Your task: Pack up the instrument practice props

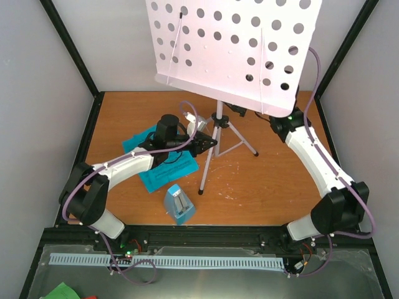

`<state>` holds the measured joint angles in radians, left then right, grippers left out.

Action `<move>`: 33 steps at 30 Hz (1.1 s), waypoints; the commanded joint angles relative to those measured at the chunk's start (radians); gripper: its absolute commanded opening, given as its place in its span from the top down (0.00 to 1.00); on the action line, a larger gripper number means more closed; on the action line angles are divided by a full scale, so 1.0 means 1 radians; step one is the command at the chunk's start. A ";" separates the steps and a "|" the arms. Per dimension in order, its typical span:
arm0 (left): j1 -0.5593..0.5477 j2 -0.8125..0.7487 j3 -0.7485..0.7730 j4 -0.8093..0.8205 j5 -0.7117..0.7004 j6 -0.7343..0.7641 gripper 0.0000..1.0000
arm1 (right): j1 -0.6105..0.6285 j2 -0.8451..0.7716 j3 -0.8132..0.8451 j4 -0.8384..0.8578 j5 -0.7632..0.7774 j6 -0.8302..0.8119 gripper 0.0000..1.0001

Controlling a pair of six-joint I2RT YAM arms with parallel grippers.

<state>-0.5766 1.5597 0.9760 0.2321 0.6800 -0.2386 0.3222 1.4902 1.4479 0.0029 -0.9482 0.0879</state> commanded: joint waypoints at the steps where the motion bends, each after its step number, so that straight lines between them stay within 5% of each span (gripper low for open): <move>1: -0.015 -0.067 0.035 0.146 -0.051 0.040 1.00 | 0.043 -0.116 -0.084 0.017 -0.007 0.025 0.97; 19: -0.113 -0.182 0.108 0.222 -0.165 0.059 1.00 | 0.080 -0.322 -0.342 0.036 0.077 0.051 0.97; 33: -0.165 -0.189 0.229 0.228 -0.204 0.068 1.00 | 0.087 -0.405 -0.382 -0.002 0.098 0.057 0.97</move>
<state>-0.7559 1.4467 1.0157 0.1890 0.5755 -0.1097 0.3664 1.1313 1.0908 0.0605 -0.7326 0.1398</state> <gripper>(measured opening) 0.143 0.261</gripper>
